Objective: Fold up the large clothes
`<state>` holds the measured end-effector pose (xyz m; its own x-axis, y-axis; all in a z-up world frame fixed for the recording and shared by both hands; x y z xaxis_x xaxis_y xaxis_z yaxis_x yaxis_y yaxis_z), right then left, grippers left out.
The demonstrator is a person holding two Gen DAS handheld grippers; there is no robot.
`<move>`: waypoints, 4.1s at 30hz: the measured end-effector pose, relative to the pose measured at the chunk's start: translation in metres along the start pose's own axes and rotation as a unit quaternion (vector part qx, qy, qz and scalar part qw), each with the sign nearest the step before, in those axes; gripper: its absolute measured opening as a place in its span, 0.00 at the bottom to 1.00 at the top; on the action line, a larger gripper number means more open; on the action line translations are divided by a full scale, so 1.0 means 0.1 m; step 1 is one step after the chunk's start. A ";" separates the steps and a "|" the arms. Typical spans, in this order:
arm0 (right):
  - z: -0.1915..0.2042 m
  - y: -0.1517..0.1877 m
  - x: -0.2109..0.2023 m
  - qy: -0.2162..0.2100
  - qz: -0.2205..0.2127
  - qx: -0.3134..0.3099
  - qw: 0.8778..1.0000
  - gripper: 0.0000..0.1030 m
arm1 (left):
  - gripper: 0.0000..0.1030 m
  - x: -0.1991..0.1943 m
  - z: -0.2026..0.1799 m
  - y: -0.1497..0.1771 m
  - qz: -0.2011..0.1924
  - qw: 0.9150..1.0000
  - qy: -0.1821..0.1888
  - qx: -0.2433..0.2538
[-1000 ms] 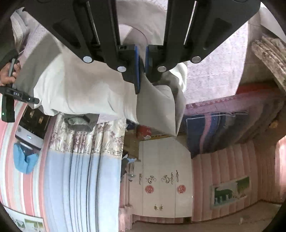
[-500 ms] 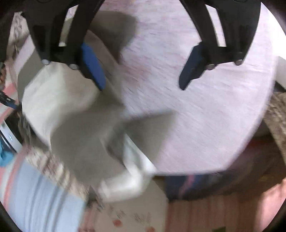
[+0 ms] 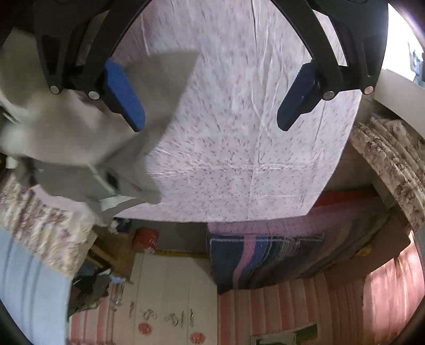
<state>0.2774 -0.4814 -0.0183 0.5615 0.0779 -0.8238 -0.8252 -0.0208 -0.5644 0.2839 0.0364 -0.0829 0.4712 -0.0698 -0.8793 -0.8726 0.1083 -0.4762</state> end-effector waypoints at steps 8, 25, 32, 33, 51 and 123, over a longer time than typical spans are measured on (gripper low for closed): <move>0.16 -0.30 1.36 0.044 0.118 -0.060 0.990 0.85 | 0.96 0.95 0.03 -0.24 0.057 0.998 -0.007 0.012; 0.20 -0.38 1.56 0.023 0.055 -0.040 0.997 0.02 | 0.00 1.18 -1.03 -0.41 0.045 0.986 0.126 0.096; 0.15 -1.08 1.06 0.068 -0.054 -0.030 0.996 0.02 | 0.00 0.63 -1.00 -1.34 -0.066 0.991 0.070 0.098; 0.13 -1.16 1.03 0.070 -0.064 -0.025 0.995 0.02 | 0.00 0.55 -0.98 -1.49 -0.081 0.990 0.064 0.093; 0.11 -0.40 0.62 0.074 -0.026 -0.035 0.996 0.87 | 0.73 0.85 -0.86 -0.80 0.016 0.995 0.098 0.008; -0.35 2.77 -0.39 0.077 0.055 0.104 0.990 0.96 | 0.97 -0.29 -1.18 2.27 -0.014 0.997 0.062 0.051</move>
<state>0.0296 -0.5253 -0.1444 0.4568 -0.0665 -0.8871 -0.8677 0.1868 -0.4608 0.0572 -0.0536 -0.1644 0.4704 -0.1951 -0.8606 -0.8389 0.2037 -0.5047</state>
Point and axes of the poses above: each gripper's, at about its wrist camera, not at the fingertips, and x roughly the way its jaws point, z to its left, y to its underside, the point moved 7 cm from there along x, roughly the way its jaws point, and after that the axes turned 13 degrees about z, right-handed, at the moved point
